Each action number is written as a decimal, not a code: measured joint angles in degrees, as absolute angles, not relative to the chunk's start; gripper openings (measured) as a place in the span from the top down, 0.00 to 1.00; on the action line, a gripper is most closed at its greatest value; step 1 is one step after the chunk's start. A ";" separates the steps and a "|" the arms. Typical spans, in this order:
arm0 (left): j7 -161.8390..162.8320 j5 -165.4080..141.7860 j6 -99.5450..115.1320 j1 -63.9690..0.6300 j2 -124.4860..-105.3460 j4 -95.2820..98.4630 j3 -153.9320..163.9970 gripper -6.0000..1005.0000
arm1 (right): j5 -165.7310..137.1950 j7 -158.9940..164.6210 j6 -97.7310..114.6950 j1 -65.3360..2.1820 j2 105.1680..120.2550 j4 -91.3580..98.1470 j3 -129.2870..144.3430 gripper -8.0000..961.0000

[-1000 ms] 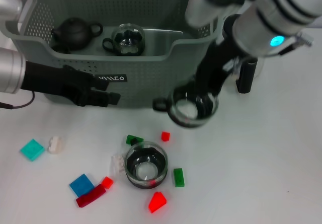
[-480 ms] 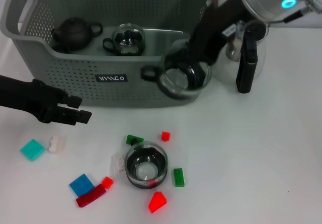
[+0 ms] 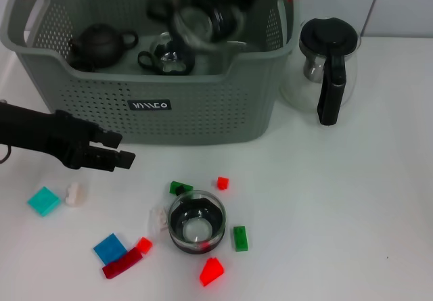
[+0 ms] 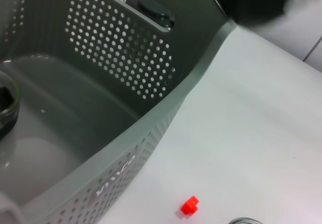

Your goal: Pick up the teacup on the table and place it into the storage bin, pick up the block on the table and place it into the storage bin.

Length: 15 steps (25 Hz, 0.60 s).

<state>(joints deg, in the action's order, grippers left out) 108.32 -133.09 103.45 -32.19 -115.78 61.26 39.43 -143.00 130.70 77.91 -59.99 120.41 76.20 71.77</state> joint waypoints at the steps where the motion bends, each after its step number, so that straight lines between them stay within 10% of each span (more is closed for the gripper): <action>1: 108.32 -133.09 103.45 -32.19 -115.78 61.26 39.43 0.43 | -143.01 130.73 75.77 -60.05 120.41 75.47 71.85 0.94; 15: 108.04 -133.26 103.69 -32.18 -117.38 61.26 39.73 0.43 | -143.45 129.35 54.97 -68.64 120.00 50.65 72.61 0.94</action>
